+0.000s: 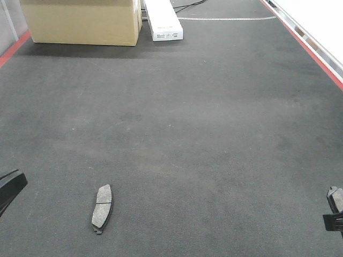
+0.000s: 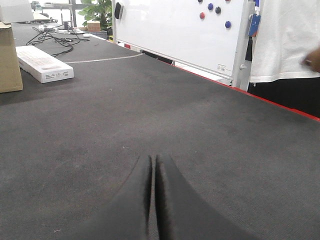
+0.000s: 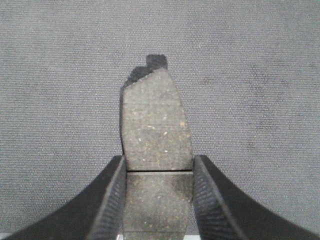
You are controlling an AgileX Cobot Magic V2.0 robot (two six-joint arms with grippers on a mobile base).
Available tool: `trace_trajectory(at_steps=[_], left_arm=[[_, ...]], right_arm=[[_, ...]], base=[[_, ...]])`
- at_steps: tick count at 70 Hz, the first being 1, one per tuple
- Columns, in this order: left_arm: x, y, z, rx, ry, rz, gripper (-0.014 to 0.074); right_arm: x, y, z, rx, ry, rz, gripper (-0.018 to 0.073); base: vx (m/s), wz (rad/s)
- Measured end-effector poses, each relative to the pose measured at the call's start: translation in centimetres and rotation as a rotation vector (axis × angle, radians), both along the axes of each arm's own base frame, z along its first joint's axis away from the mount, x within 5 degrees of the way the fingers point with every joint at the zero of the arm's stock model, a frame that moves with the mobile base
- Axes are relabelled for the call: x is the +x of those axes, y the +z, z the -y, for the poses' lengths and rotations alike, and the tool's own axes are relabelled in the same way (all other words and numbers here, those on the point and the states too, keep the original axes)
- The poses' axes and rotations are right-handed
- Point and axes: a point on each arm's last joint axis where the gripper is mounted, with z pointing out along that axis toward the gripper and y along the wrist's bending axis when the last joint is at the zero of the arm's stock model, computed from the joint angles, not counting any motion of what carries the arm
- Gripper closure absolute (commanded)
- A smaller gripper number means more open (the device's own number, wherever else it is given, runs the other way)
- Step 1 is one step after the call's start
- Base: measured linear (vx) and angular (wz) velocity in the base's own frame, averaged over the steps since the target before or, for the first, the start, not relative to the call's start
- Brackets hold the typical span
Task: Move and align brake pads A on conveyor
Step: 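Raise the open left gripper away from the placed pad, then lower the right gripper's brake pad onto the belt beside the other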
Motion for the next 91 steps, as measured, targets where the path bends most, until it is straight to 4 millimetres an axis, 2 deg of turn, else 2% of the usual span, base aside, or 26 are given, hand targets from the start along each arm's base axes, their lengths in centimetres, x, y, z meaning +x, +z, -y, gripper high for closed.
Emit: trace_trajectory(at_steps=[32, 47, 59, 71, 78, 84, 91], left_arm=[[0.0, 0.0, 0.0, 0.0, 0.0, 0.0, 0.0603], [0.0, 0.0, 0.0, 0.0, 0.0, 0.0, 0.0603], [0.0, 0.0, 0.0, 0.0, 0.0, 0.0, 0.0603], [0.0, 0.0, 0.0, 0.0, 0.0, 0.0, 0.0603], [0.0, 0.0, 0.0, 0.0, 0.0, 0.0, 0.0603], [0.0, 0.0, 0.0, 0.0, 0.0, 0.0, 0.0603], [0.0, 0.0, 0.0, 0.0, 0.0, 0.0, 0.0603]], right_arm=[[0.2, 0.1, -0.2, 0.023, 0.006, 0.023, 0.0497], [1.4, 0.3, -1.0, 0.098, 0.047, 0.088, 0.0494], [4.2, -0.2, -1.7, 0.179, 0.056, 0.047, 0.0487], [8.3, -1.3, -2.5, 0.258, 0.076, -0.018, 0.048], [10.6, -2.6, -3.7, 0.263, 0.112, -0.063, 0.0477], [12.2, -4.2, -5.4, 0.251, 0.15, -0.113, 0.0476], [13.6, -5.6, -6.3, 0.245, 0.075, -0.165, 0.0472]], base=[[0.0, 0.0], [0.0, 0.0], [0.0, 0.0], [0.0, 0.0], [0.0, 0.0], [0.0, 0.0], [0.0, 0.0]])
